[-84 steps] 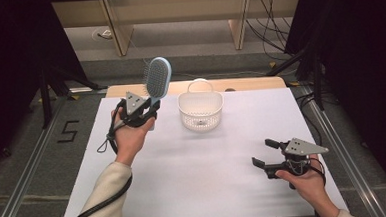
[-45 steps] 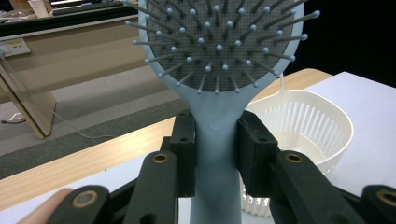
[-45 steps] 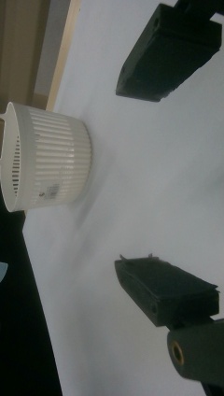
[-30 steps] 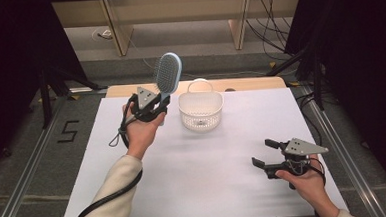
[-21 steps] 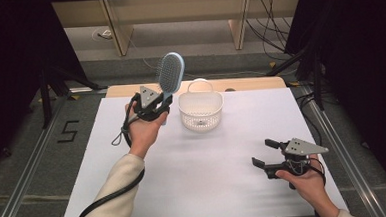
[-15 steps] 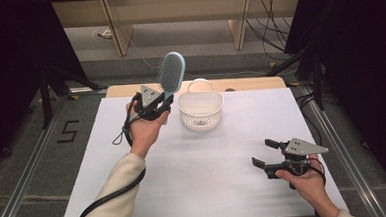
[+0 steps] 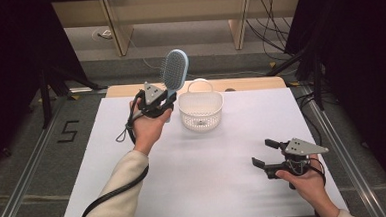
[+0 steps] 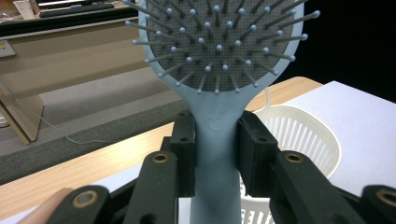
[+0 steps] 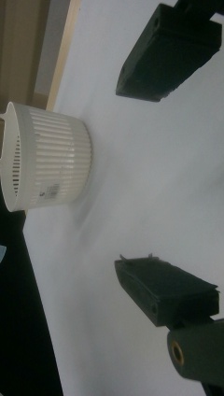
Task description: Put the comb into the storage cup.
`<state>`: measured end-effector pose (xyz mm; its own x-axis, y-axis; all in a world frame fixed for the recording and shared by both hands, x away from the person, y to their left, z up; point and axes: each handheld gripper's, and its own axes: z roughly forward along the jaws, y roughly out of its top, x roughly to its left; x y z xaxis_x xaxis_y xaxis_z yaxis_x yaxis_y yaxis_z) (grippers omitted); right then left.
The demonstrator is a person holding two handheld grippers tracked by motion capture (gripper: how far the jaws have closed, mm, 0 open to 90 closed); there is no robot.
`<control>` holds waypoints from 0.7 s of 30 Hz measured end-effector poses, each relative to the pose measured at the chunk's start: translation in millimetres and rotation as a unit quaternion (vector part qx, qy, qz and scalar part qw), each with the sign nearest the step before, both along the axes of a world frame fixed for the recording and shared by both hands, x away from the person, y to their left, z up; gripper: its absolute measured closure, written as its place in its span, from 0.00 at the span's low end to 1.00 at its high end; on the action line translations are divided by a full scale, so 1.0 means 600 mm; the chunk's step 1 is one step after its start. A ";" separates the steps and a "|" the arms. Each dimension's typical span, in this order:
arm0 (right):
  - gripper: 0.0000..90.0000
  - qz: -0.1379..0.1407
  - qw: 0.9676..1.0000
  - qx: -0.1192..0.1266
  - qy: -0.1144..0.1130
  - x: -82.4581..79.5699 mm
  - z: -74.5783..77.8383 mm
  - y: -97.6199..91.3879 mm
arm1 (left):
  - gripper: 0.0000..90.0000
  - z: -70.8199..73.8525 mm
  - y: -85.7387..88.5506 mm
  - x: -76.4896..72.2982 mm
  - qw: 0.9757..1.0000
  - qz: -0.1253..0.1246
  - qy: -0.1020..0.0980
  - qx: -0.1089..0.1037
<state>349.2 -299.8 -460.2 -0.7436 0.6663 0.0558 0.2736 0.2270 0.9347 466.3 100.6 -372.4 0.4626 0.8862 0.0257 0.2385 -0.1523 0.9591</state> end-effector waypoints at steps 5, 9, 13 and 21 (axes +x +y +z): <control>0.17 0.000 1.000 0.000 0.000 0.000 0.000 0.000 | 0.78 0.003 -0.006 0.004 1.000 -0.003 -0.003 0.000; 0.17 0.000 1.000 0.001 0.000 0.000 0.000 0.000 | 0.78 0.006 -0.012 0.007 1.000 -0.005 -0.004 0.001; 0.17 0.000 1.000 0.000 -0.001 0.000 0.000 0.000 | 0.78 0.007 -0.015 0.009 1.000 -0.008 -0.001 0.002; 0.17 0.000 1.000 0.000 -0.001 0.000 0.000 0.000 | 0.78 0.010 -0.018 0.013 1.000 -0.007 -0.002 -0.001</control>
<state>349.1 -300.0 -460.0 -0.7439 0.6662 0.0538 0.2710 0.2270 0.9354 474.2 89.7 -366.4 0.4755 0.8793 0.0261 0.2324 -0.1541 0.9603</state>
